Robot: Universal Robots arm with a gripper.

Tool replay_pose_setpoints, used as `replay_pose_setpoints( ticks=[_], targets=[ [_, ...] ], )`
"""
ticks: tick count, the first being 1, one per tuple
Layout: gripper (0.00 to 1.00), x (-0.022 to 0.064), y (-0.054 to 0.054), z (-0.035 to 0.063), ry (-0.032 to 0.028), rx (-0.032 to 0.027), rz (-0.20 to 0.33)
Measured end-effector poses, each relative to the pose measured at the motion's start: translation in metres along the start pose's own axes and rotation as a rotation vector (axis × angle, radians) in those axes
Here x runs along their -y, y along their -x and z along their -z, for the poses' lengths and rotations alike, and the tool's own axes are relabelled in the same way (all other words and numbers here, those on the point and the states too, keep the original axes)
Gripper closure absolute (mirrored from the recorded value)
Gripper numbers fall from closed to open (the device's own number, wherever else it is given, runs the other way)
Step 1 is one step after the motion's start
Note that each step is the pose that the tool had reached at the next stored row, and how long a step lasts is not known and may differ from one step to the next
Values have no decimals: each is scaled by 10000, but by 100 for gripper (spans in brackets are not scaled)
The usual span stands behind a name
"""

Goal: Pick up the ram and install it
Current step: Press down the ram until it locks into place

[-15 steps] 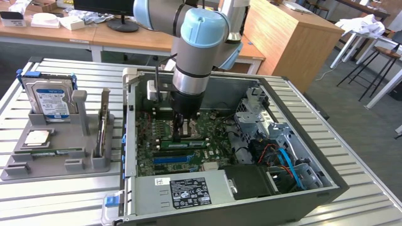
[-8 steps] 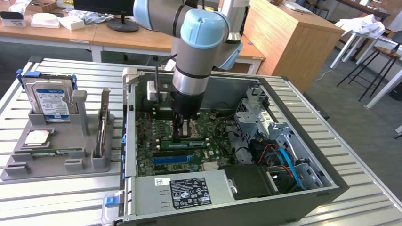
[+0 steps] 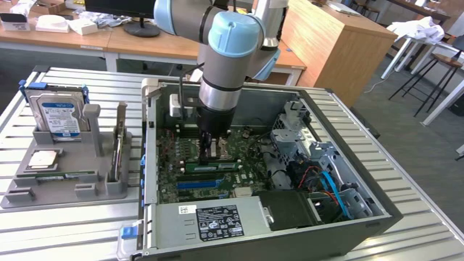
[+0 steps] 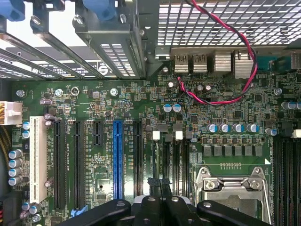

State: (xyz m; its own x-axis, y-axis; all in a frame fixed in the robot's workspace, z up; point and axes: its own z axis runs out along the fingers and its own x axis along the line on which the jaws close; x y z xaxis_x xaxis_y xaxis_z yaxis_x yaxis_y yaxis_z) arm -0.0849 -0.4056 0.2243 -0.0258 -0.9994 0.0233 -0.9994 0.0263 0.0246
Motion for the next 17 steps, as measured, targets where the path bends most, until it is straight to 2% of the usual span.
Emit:
replay_pose_setpoints(
  ticks=[17],
  targets=[
    [90, 1, 1, -25, 0, 0, 0]
  ],
)
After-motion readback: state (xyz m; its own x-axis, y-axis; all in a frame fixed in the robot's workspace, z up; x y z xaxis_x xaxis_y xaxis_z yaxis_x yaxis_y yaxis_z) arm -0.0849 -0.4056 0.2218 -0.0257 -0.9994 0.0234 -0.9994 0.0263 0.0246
